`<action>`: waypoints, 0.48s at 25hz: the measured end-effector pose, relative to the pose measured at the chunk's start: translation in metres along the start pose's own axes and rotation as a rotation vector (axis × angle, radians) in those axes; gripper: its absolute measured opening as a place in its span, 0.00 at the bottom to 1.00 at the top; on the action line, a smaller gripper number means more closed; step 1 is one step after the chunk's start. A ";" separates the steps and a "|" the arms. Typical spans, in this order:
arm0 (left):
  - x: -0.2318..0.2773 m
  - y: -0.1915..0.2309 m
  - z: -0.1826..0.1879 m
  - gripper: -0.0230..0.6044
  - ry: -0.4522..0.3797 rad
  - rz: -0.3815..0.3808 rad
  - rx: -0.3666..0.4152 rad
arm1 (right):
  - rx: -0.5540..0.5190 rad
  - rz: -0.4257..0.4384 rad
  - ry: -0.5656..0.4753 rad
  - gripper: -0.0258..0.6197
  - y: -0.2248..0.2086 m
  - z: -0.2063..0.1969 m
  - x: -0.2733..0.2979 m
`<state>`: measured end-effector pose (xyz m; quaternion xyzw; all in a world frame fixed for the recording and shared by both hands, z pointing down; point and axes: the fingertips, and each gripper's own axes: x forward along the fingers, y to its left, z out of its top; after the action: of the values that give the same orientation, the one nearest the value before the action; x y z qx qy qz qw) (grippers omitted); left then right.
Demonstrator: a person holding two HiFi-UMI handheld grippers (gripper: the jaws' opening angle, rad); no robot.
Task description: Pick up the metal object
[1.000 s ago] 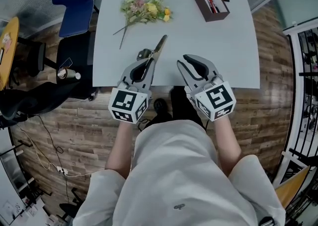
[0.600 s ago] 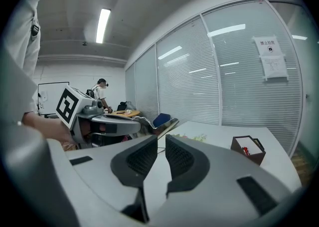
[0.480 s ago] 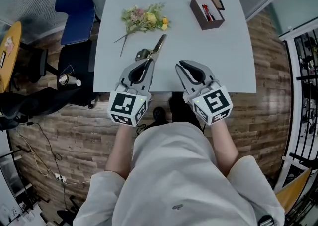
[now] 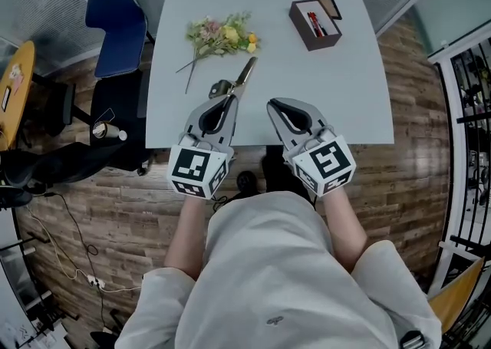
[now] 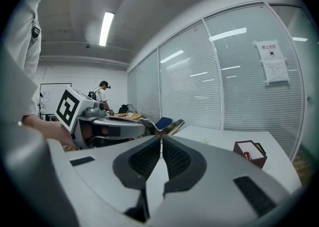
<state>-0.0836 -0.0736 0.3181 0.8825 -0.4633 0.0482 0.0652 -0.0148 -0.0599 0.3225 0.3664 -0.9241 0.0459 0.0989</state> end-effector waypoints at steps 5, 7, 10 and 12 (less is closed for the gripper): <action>-0.002 -0.004 0.000 0.07 0.001 -0.006 0.011 | -0.009 0.009 -0.010 0.05 0.005 0.004 -0.002; -0.003 -0.005 0.001 0.07 0.001 -0.007 0.012 | -0.009 0.008 -0.012 0.05 0.005 0.005 -0.002; -0.002 -0.006 0.002 0.07 0.002 -0.010 0.012 | -0.011 0.004 -0.013 0.05 0.005 0.006 -0.003; -0.001 -0.007 0.002 0.07 0.001 -0.014 0.014 | -0.015 0.003 -0.011 0.05 0.004 0.006 -0.002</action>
<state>-0.0785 -0.0696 0.3155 0.8860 -0.4568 0.0515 0.0598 -0.0170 -0.0560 0.3163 0.3644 -0.9255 0.0373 0.0967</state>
